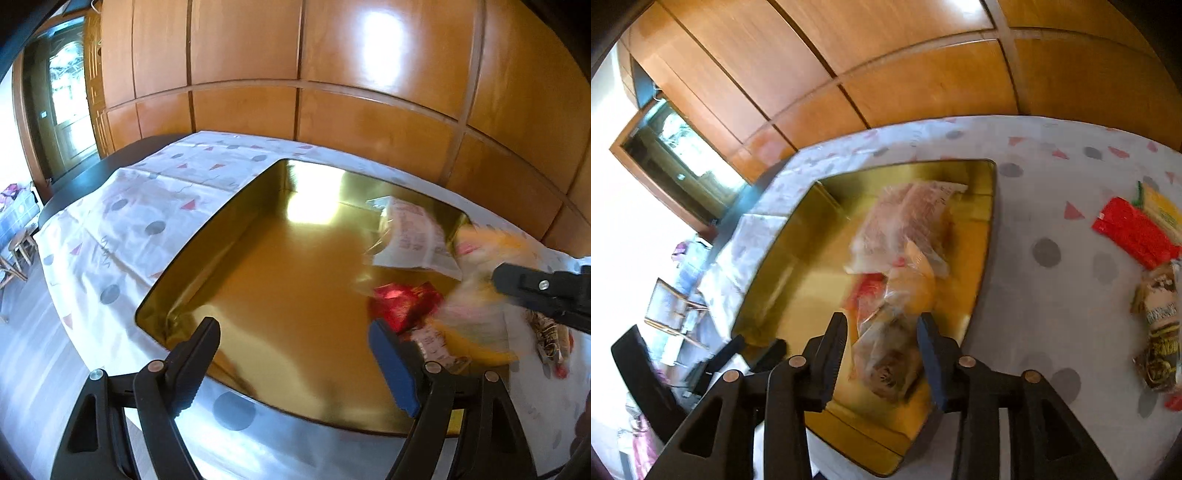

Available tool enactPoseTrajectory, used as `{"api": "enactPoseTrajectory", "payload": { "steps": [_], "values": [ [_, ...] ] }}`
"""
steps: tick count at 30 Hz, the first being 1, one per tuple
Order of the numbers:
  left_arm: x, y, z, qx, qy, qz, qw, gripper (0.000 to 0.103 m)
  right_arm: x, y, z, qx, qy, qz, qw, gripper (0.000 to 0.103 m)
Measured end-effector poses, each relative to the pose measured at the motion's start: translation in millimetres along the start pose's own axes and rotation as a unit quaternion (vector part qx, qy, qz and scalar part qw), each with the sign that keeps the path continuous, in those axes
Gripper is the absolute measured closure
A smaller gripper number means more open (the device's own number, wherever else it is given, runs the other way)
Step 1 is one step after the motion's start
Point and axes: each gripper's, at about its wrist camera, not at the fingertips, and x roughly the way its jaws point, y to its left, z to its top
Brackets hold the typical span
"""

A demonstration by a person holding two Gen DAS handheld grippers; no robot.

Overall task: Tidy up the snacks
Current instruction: 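Carry the yellow-trimmed bread bag into the tin and open the right tool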

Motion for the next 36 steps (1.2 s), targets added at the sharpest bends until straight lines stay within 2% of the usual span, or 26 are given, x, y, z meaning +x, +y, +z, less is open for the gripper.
{"api": "enactPoseTrajectory", "payload": {
  "steps": [6,16,21,29,36],
  "values": [
    [1.4,1.1,-0.2,-0.005,-0.001,0.003,1.0000,0.020,-21.3,-7.6,-19.6,-0.021,-0.033,-0.040,0.998,0.062],
    [-7.4,-15.4,0.2,0.017,-0.008,0.003,0.9998,0.019,-55.7,-34.9,-48.1,-0.038,-0.079,-0.116,0.989,0.062],
    [-14.6,-18.8,1.2,0.017,-0.016,0.005,0.9997,0.019,-63.9,-56.7,-63.7,-0.037,-0.077,-0.157,0.984,0.062],
    [-24.4,-35.1,-1.1,0.042,-0.025,-0.009,0.9988,0.019,-80.6,-91.6,-81.5,0.006,-0.077,-0.183,0.980,0.062],
    [-30.0,-57.6,-7.2,0.074,-0.022,-0.031,0.9965,0.019,-87.2,-106.5,-92.5,0.027,-0.076,-0.197,0.977,0.062]
  ]
}}
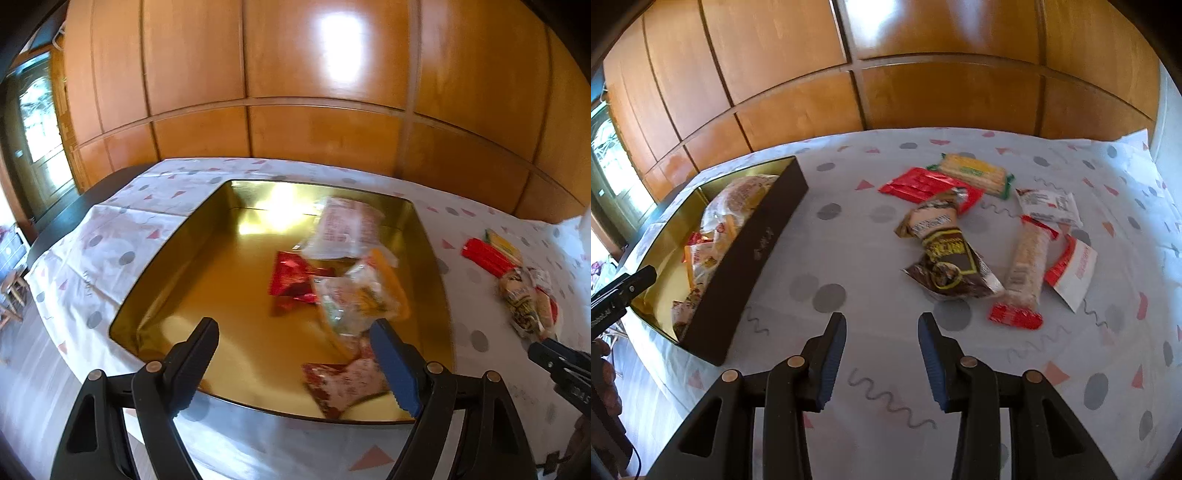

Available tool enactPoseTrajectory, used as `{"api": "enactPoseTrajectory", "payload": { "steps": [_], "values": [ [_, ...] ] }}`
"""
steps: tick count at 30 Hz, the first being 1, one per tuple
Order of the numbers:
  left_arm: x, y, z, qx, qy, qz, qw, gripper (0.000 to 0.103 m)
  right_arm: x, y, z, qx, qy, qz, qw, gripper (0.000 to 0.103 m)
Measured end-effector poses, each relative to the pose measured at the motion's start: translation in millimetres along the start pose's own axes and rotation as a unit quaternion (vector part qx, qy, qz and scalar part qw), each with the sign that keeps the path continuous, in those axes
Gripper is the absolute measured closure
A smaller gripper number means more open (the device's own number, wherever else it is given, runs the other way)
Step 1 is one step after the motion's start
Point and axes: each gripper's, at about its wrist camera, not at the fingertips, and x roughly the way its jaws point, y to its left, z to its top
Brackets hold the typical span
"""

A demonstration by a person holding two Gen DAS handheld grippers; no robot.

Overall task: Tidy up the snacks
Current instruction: 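Carry the yellow-trimmed bread bag into the tin and open the right tool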

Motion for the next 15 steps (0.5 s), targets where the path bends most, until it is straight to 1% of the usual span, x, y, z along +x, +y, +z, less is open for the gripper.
{"api": "enactPoseTrajectory", "payload": {
  "steps": [9,12,15],
  "values": [
    [-3.3,-26.3,-3.8,0.034,0.004,-0.024,0.9991,0.017,-2.6,-20.5,-9.9,0.013,0.005,-0.021,1.000,0.062],
    [-4.5,-34.5,-3.7,0.044,0.003,-0.030,0.9986,0.017,-4.8,-32.8,-13.5,0.022,0.005,-0.035,0.999,0.062],
    [-3.1,-43.9,-0.4,0.055,0.007,-0.040,0.9976,0.017,-8.5,-49.5,-18.9,0.033,0.007,-0.058,0.998,0.062]
  ]
}}
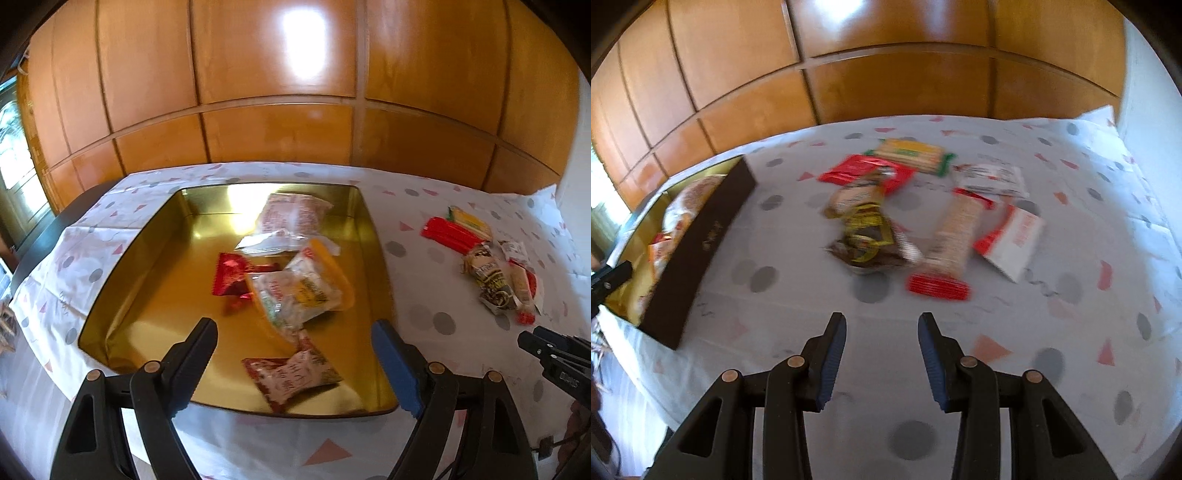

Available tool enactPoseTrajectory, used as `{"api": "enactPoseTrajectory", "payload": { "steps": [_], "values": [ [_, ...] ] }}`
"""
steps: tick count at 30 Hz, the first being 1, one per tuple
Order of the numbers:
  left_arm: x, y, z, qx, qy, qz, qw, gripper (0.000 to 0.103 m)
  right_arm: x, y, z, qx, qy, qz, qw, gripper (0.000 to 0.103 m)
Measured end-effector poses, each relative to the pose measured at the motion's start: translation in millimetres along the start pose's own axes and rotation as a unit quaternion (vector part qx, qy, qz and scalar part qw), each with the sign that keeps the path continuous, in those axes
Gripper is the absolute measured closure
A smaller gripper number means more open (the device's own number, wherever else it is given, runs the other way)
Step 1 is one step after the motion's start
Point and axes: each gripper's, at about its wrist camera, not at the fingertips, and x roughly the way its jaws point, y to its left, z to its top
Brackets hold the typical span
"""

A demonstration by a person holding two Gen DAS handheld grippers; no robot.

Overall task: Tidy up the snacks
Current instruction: 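Carry the yellow-trimmed bread bag into the tin and open the right tool, then move the left tool over the remaining snacks toward the dark brown snack bag, then grasp the dark brown snack bag with the left tool and lift it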

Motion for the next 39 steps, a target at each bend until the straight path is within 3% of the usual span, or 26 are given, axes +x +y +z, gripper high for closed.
{"api": "enactPoseTrajectory", "payload": {
  "steps": [10,15,23,27,33,35,36,37,39],
  "values": [
    [4.0,-48.2,19.8,0.049,-0.002,-0.063,0.9968,0.014,-6.7,-57.7,-20.0,0.050,0.015,-0.062,0.997,0.062],
    [22.0,-74.2,29.9,0.046,0.044,-0.114,0.9915,0.014,-4.1,-66.6,-26.1,0.060,0.019,-0.064,0.996,0.062],
    [60.4,-135.1,48.3,0.041,0.110,-0.176,0.9774,0.014,-1.4,-63.6,-29.3,0.048,0.005,-0.048,0.998,0.048],
    [82.5,-169.1,57.0,0.046,0.133,-0.188,0.9720,0.013,-1.4,-60.9,-32.6,0.041,-0.005,-0.043,0.998,0.042],
    [121.4,-207.4,65.0,0.033,0.176,-0.201,0.9632,0.013,-3.5,-60.1,-36.5,0.028,-0.014,-0.040,0.999,0.042],
    [133.4,-216.8,66.5,0.028,0.180,-0.198,0.9632,0.022,-4.7,-59.8,-38.1,0.024,-0.017,-0.038,0.999,0.042],
    [138.3,-220.4,66.7,0.028,0.180,-0.200,0.9628,0.030,-5.4,-60.0,-38.9,0.022,-0.018,-0.038,0.999,0.042],
    [144.2,-224.1,65.2,0.034,0.183,-0.198,0.9625,0.049,-5.9,-60.0,-39.5,0.022,-0.019,-0.037,0.999,0.042],
    [150.2,-223.7,59.2,0.047,0.178,-0.186,0.9650,0.068,-6.5,-60.7,-40.1,0.022,-0.021,-0.035,0.999,0.041]
  ]
}}
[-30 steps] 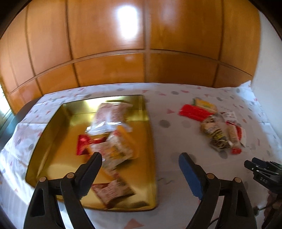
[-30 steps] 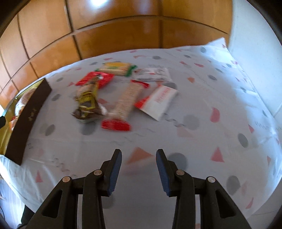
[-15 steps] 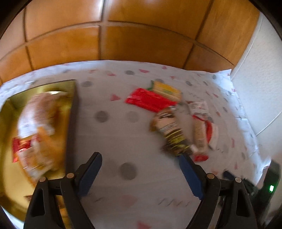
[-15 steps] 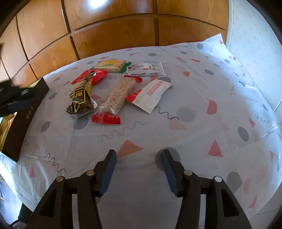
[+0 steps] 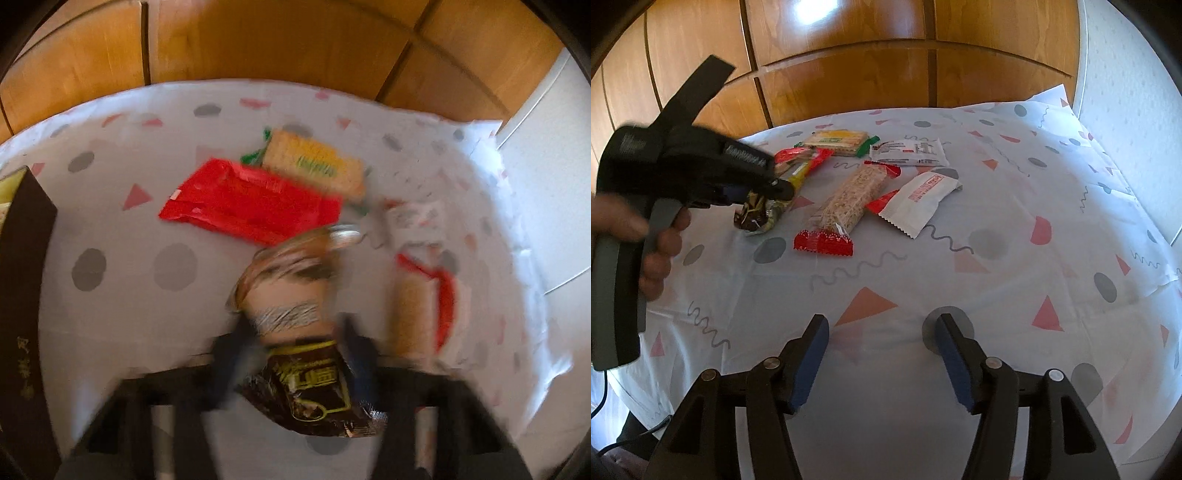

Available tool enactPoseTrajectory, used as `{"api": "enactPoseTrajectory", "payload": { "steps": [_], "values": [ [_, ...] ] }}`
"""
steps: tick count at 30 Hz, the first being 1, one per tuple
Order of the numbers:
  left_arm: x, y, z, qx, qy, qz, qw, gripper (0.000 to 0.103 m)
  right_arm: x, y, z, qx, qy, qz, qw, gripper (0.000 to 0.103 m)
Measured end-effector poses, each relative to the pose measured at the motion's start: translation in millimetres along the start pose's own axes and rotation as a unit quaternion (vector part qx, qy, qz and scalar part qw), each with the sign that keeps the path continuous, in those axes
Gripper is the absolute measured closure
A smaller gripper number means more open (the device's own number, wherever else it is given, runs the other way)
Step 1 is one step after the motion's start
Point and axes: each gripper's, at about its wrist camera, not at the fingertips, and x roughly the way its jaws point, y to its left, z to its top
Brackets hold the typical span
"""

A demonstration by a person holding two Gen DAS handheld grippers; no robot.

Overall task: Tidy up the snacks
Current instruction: 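Grasp the dark brown snack bag with the left tool and lift it, then hold the brown bag with the left tool while the right tool grasps a white wrapped packet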

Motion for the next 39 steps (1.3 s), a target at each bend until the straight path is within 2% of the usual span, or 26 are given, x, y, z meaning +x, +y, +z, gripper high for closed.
{"api": "enactPoseTrajectory", "payload": {
  "steps": [3,9,12,13,17,18,20,21,22,30,34,39],
  "values": [
    [-8.2,4.7,-11.6,0.022,-0.023,-0.002,0.9995,0.073,-0.4,0.7,-0.2,0.001,-0.002,0.003,1.000,0.038],
    [-34.3,26.6,-60.0,0.064,-0.057,0.029,0.9959,0.073,-0.2,5.2,-1.7,-0.007,-0.005,0.003,1.000,0.030],
    [-45.0,30.6,-87.6,0.107,-0.092,0.058,0.9883,0.071,0.3,4.9,-0.5,-0.002,-0.003,0.001,1.000,0.030],
    [-46.9,29.3,-98.9,0.130,-0.108,0.075,0.9828,0.071,1.0,5.0,0.4,0.000,0.000,0.000,1.000,0.030],
    [-45.5,29.4,-106.2,0.144,-0.125,0.087,0.9779,0.071,2.3,3.7,5.1,0.002,0.016,0.000,1.000,0.030],
    [-45.9,29.7,-107.7,0.146,-0.129,0.087,0.9769,0.071,2.4,2.1,6.6,0.005,0.022,0.003,1.000,0.032],
    [-45.8,30.3,-110.7,0.152,-0.137,0.087,0.9750,0.071,1.3,-6.7,13.0,0.027,0.033,0.001,0.999,0.048],
    [-45.7,30.5,-110.7,0.151,-0.139,0.085,0.9751,0.071,0.5,-14.0,17.5,0.044,0.033,-0.001,0.998,0.061],
    [-45.7,31.2,-110.4,0.150,-0.140,0.082,0.9753,0.071,-0.8,-20.7,21.3,0.060,0.030,-0.001,0.998,0.065],
    [-45.6,31.9,-114.4,0.150,-0.157,0.076,0.9732,0.071,8.9,-45.5,72.9,0.121,0.019,0.010,0.992,0.065],
    [-45.9,32.5,-114.9,0.148,-0.159,0.073,0.9733,0.071,33.3,-47.5,96.4,0.148,0.036,0.014,0.988,0.064],
    [-45.8,33.7,-115.6,0.145,-0.161,0.069,0.9737,0.071,63.7,-47.2,112.9,0.152,0.055,-0.010,0.987,0.063]
  ]
}}
